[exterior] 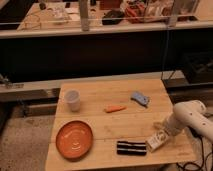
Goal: Stand the bottle upright
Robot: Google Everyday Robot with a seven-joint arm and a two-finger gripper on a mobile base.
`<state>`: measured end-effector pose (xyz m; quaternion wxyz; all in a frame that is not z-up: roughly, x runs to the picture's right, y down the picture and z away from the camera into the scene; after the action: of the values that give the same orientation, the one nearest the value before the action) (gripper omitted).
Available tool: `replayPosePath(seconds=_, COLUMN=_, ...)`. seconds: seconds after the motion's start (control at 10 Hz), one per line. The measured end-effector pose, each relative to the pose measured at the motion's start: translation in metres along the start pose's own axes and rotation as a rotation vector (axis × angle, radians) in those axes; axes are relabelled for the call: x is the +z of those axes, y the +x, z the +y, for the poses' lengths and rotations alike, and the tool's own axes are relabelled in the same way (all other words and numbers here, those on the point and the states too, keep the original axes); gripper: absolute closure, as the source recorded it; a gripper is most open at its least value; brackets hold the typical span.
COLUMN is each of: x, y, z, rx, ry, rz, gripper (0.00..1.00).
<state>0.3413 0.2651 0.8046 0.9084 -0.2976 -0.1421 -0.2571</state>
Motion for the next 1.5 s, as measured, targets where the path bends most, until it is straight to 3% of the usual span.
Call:
replayPosePath(seconds=0.1, x=0.001, y=0.000, z=0.000, rx=0.000, ry=-0.005, rz=-0.002, gripper=0.47)
replayPosePath(seconds=0.3, x=0.003, y=-0.001, z=-0.001, rx=-0.002, ry=-0.008, rz=-0.003, gripper=0.52)
replayPosePath(seconds=0.4, x=0.003, y=-0.002, z=-0.001, rx=0.000, ry=-0.011, rz=-0.001, gripper=0.60)
replayPosePath(seconds=0.6, x=0.002, y=-0.005, z=-0.002, rx=0.005, ry=-0.016, rz=0.013, gripper=0.77)
replayPosePath(seconds=0.8, x=0.000, y=-0.008, z=-0.005, rx=0.022, ry=-0.026, rz=0.031, gripper=1.00)
replayPosePath(seconds=1.2, x=-0.021, y=-0.004, z=-0.014, rx=0.038, ry=-0.008, rz=-0.005, gripper=1.00)
replayPosePath(seconds=1.5, x=-0.066, y=-0.006, z=-0.025, rx=-0.008, ry=0.023, rz=-0.031, gripper=1.00)
